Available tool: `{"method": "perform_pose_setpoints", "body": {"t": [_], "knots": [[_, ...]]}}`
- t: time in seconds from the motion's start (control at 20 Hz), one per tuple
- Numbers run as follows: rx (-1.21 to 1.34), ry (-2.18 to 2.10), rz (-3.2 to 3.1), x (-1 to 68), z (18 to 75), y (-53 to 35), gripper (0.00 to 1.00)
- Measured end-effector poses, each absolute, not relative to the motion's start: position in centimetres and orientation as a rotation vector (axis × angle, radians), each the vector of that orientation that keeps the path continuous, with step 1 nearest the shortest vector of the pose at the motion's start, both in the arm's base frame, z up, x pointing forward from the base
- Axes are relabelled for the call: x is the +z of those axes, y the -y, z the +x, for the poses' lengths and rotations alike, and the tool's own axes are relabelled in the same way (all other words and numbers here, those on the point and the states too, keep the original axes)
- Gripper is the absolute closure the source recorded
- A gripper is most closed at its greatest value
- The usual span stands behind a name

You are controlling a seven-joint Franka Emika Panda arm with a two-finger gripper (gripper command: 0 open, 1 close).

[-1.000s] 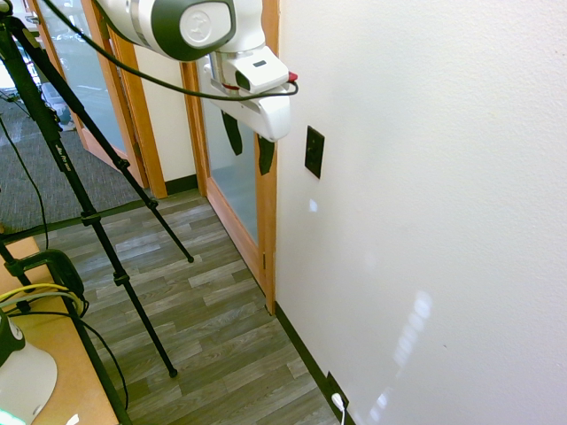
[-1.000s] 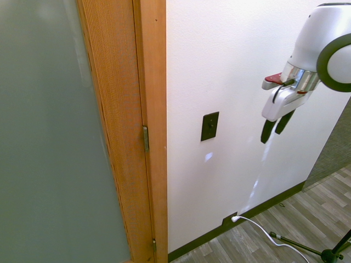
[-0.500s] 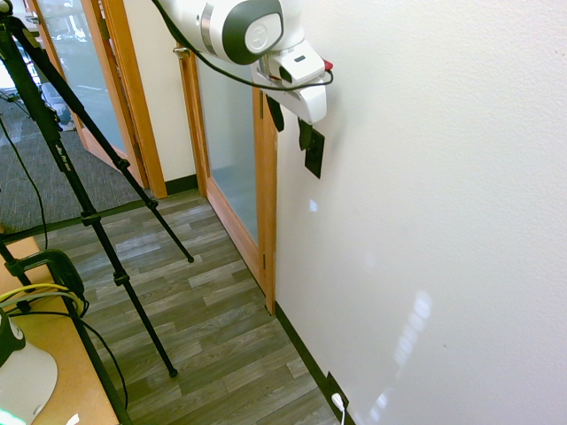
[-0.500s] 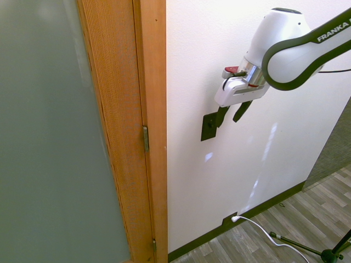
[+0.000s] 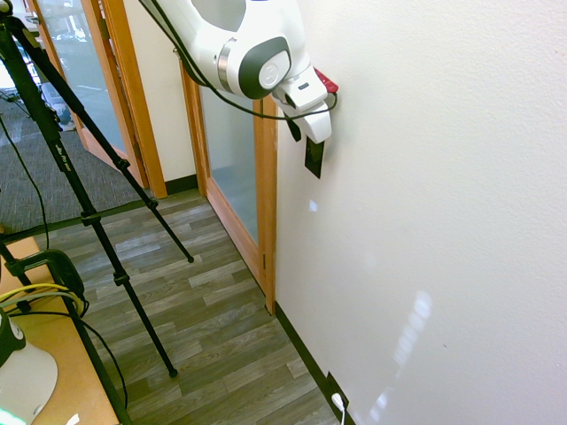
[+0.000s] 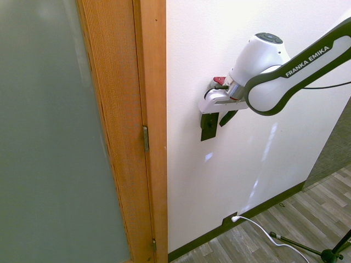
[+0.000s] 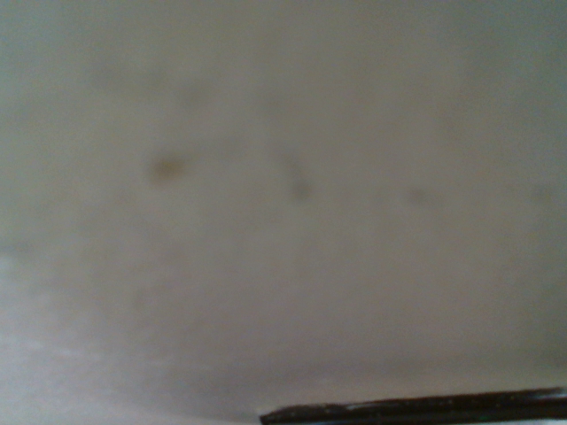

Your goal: Turn off the light

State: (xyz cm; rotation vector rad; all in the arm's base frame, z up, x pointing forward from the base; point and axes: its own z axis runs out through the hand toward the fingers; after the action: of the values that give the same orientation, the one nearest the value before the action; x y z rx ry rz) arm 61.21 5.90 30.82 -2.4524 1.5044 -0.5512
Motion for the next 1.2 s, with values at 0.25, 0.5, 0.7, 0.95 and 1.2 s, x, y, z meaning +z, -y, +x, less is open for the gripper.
{"method": "perform_pose_setpoints", "body": {"t": [0.25, 0.5, 0.7, 0.95, 1.2], "knots": [[-0.591, -1.556, -2.431, 30.8, 61.0, -6.9, 1.0], [-0.62, -1.575, -2.403, 30.0, 60.3, -6.3, 1.0], [-0.661, -1.577, -2.39, 29.8, 60.0, -5.9, 1.0], [-0.682, -1.586, -2.376, 30.1, 60.0, -6.5, 1.0], [-0.686, -1.58, -2.372, 30.4, 60.2, -6.9, 1.0]]}}
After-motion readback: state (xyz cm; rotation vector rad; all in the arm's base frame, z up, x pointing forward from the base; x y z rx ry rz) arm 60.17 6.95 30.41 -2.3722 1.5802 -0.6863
